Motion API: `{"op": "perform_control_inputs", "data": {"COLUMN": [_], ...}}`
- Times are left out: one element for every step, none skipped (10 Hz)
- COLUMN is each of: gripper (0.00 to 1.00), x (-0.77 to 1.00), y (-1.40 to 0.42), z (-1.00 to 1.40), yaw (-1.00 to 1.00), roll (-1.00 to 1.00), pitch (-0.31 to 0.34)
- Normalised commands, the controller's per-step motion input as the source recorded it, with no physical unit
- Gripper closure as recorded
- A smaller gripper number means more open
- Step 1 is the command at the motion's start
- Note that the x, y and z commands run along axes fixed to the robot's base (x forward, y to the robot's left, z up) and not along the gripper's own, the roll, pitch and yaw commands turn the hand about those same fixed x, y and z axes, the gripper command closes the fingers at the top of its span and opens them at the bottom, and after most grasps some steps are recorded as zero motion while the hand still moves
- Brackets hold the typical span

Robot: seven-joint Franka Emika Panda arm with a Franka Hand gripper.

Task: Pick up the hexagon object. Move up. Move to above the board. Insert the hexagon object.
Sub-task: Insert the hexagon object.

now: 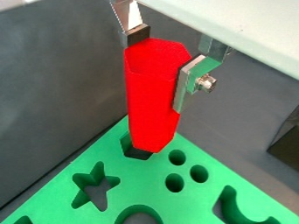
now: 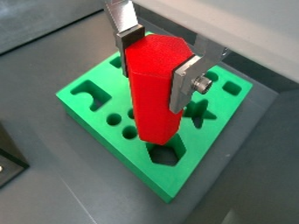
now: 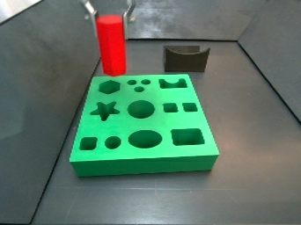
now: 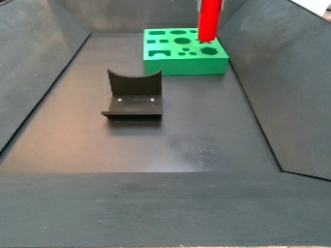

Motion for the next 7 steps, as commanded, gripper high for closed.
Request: {"op": "perform_control_inputs", "data": {"gripper": [1.00,1.00,1.00,1.00,1.00,1.00,1.00], "x": [-0.09,0.00,0.00,-0.07,-0.02,-0.05,-0.16], "y": [0.00,0.00,0.00,0.00,0.00,0.00,0.00], "z": [-0.29,-0.22,-0.21,-0.22,-0.18,-0.15,-0.14], "yaw": [0.05,0.12,0.12,0.10,0.10,0.08,0.05], "roll": [0.00,0.00,0.00,0.03,0.04,0.05,0.05], "pitch": [-0.131,-0.130,-0.097,-0.083,-0.067,-0.060,-0.063]}}
